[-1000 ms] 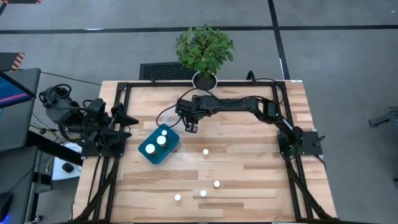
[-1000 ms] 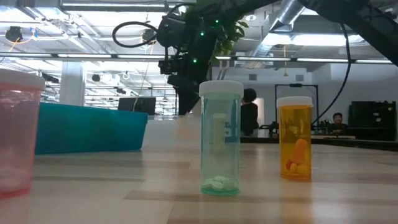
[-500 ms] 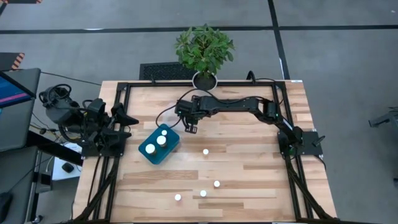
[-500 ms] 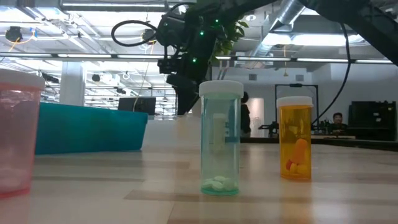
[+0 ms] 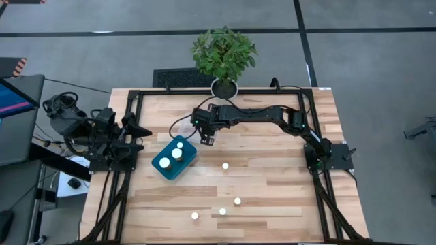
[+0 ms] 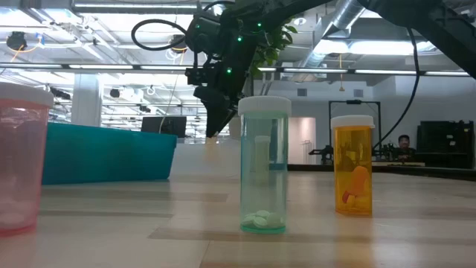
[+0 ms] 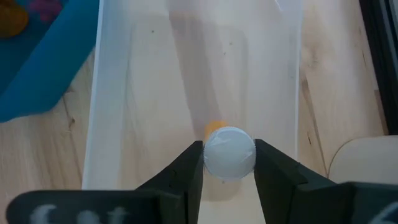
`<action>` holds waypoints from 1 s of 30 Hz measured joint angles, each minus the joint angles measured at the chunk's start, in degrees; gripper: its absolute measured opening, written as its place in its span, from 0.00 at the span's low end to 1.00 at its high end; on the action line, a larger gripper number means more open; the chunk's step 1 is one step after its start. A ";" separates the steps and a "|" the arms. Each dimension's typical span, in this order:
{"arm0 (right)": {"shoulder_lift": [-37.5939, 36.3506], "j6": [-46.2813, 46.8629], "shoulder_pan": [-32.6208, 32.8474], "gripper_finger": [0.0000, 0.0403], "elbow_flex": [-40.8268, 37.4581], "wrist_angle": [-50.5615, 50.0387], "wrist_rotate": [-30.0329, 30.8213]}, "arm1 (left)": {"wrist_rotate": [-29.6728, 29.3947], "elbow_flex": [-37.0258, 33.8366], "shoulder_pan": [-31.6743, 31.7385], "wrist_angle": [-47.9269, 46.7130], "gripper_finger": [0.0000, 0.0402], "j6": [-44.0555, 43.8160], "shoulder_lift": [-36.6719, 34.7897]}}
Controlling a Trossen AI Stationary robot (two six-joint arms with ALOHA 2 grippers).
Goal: Pick and place medicine bottles into bin by pill shape (circle, oval)
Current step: Put the orange pill bottle into the transparent bin
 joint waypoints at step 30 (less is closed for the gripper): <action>-0.09 -1.11 -0.31 0.34 -2.84 -1.76 -0.02 | 0.02 0.00 0.00 0.68 0.72 -0.78 0.02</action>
